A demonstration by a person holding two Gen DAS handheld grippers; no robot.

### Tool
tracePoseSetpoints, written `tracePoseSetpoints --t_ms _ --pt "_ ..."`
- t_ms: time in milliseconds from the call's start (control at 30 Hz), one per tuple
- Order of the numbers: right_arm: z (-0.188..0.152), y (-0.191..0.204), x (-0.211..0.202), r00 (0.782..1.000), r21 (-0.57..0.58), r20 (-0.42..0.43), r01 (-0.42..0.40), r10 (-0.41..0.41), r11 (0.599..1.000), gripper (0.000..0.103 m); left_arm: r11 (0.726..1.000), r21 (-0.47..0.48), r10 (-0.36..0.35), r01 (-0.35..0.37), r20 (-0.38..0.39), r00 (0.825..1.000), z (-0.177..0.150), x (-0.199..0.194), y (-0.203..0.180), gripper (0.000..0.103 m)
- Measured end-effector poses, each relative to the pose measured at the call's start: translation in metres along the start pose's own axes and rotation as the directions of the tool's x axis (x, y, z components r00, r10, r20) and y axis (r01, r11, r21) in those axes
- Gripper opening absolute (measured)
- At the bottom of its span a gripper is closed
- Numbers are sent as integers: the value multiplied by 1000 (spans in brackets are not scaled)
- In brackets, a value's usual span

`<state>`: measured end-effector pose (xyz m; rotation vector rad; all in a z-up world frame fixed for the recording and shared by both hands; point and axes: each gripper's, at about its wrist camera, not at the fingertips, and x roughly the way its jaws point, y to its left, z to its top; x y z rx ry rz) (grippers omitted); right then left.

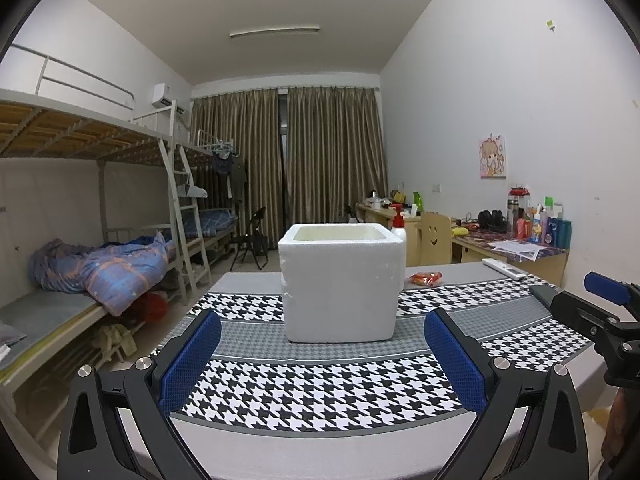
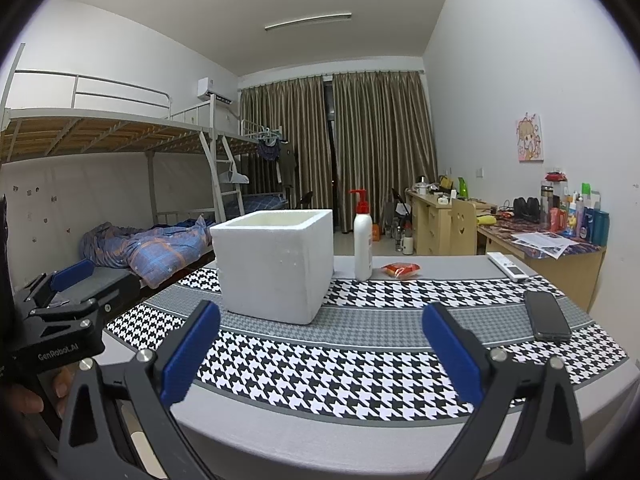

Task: Organize soft objects

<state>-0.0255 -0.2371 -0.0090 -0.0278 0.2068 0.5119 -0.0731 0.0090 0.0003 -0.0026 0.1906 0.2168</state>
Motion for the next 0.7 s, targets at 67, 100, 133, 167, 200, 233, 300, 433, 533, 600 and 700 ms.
tracePoseSetpoints --t_ms 67,100,133,167,200,233,300,433,533,600,700 --pt "0 0 -1 1000 -1 1 -1 1 1000 102 1000 1 -1 1 1 1000 0 -1 0 102" --pt "0 0 -1 1000 -1 2 -2 2 1000 102 1000 4 -1 1 3 1000 0 -2 0 102" --pt "0 1 -1 1000 -2 3 -3 3 1000 102 1000 5 -1 1 5 1000 0 -3 -1 102" --pt "-1 1 -2 1000 -2 4 -4 4 1000 102 1000 4 -1 1 9 1000 1 -4 -1 102" --pt "-1 1 -2 1000 -2 4 -4 4 1000 102 1000 4 -2 2 12 1000 1 -5 0 102" --pt "-1 1 -2 1000 -2 4 -3 3 1000 102 1000 6 -1 1 13 1000 1 -5 -1 102" --pt "-1 1 -3 1000 -3 6 -4 4 1000 102 1000 7 -1 1 14 1000 1 -5 -1 102" --pt "0 2 -7 1000 -9 19 -8 9 1000 102 1000 8 -1 1 19 1000 2 -6 -2 102" --pt "0 2 -6 1000 -11 15 -7 7 1000 102 1000 9 -6 6 28 1000 4 -8 -3 102" --pt "0 1 -5 1000 -9 12 -5 6 1000 102 1000 14 -10 9 34 999 5 -9 -4 102" --pt "0 1 -5 1000 -8 12 -6 6 1000 102 1000 20 -16 15 34 999 5 -9 -5 102"
